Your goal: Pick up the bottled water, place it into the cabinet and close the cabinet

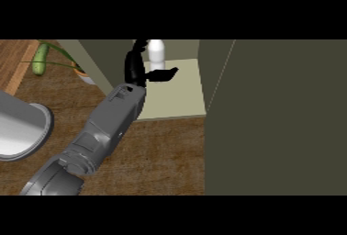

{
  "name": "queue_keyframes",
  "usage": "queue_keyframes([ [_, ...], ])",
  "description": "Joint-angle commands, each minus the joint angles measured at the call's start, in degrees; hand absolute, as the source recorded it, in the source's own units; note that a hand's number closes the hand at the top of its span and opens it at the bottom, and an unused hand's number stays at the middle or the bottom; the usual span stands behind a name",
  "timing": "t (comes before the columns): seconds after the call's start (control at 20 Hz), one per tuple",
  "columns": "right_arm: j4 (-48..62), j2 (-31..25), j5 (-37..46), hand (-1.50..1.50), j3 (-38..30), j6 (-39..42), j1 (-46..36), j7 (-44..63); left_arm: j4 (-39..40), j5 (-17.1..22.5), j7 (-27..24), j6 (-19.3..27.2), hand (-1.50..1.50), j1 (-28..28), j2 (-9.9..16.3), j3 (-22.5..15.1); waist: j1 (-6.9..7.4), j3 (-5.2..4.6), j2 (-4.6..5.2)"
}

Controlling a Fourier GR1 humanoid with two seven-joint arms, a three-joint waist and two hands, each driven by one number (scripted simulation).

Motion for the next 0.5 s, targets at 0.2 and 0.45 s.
queue_keyframes([
  [0.2, 0.23, 0.82, 0.44, -1.5, 0.41, -1.49, -1.38, 1.39, 2.33, -1.47, 0.3, -1.31, -1.5, 0.46, 4.23, -0.36, 0.89, -0.27, 0.41],
  [0.45, 0.68, 0.56, 2.32, -1.5, 1.93, -0.63, 1.03, -1.05, -1.47, 0.34, -6.39, -5.82, -1.5, 3.69, 5.15, 1.82, 0.93, -0.3, 0.28],
])
